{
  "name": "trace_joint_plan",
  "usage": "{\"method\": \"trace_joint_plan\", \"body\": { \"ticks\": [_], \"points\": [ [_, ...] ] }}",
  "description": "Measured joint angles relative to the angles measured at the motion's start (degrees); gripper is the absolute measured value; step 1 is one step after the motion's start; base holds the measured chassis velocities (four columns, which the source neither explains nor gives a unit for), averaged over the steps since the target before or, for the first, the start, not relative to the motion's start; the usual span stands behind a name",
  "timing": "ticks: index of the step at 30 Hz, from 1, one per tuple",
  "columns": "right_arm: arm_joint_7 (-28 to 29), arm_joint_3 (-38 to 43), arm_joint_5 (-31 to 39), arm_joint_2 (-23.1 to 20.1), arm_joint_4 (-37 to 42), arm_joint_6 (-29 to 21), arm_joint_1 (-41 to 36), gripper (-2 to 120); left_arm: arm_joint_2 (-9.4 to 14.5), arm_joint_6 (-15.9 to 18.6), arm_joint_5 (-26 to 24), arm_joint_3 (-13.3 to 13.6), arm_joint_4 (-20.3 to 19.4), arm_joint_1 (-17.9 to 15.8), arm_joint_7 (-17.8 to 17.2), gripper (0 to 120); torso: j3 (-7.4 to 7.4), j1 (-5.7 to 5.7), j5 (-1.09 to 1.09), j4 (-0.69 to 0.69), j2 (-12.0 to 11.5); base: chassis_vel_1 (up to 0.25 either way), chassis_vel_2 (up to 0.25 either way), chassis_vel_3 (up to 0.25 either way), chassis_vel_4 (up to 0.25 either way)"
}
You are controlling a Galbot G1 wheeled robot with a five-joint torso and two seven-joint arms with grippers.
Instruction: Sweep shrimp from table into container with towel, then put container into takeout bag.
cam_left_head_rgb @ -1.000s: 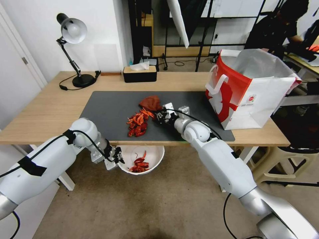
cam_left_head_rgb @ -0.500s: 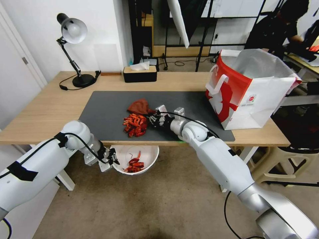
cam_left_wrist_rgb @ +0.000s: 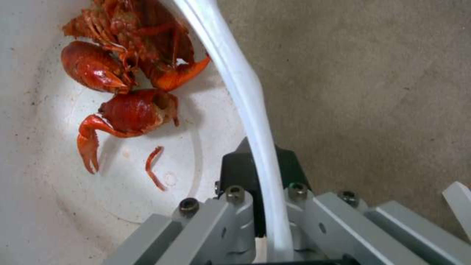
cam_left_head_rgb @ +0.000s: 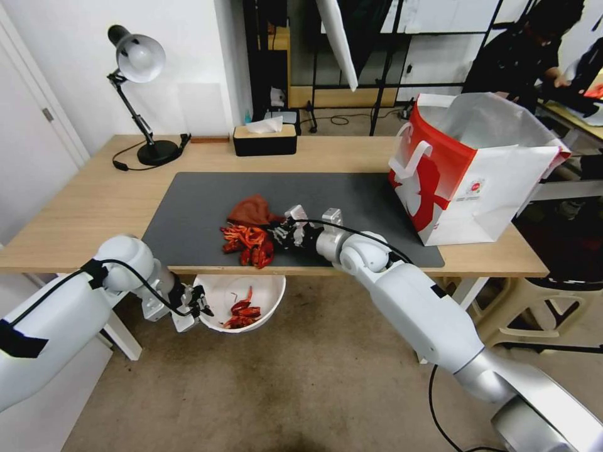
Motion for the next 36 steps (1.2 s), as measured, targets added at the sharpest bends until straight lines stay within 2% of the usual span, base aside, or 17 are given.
{"method": "trace_joint_plan", "body": {
  "ticks": [22,36],
  "points": [
    [2.3,-1.3,0.1,-1.1,4.8,-0.9,-1.5,4,-0.9,0.8,-0.5,1.3,-0.8,-0.8,0.0,0,0.00,0.00,0.00,0.00,0.0,0.000,0.000,0.000,0.000],
    [3.4,-0.7,0.3,-2.4,9.1,-1.4,-4.2,4,-0.4,0.9,-0.8,1.5,-0.5,-1.2,0.0,0,0.00,0.00,0.01,0.01,0.0,0.000,0.000,0.000,0.000]
  ]
}}
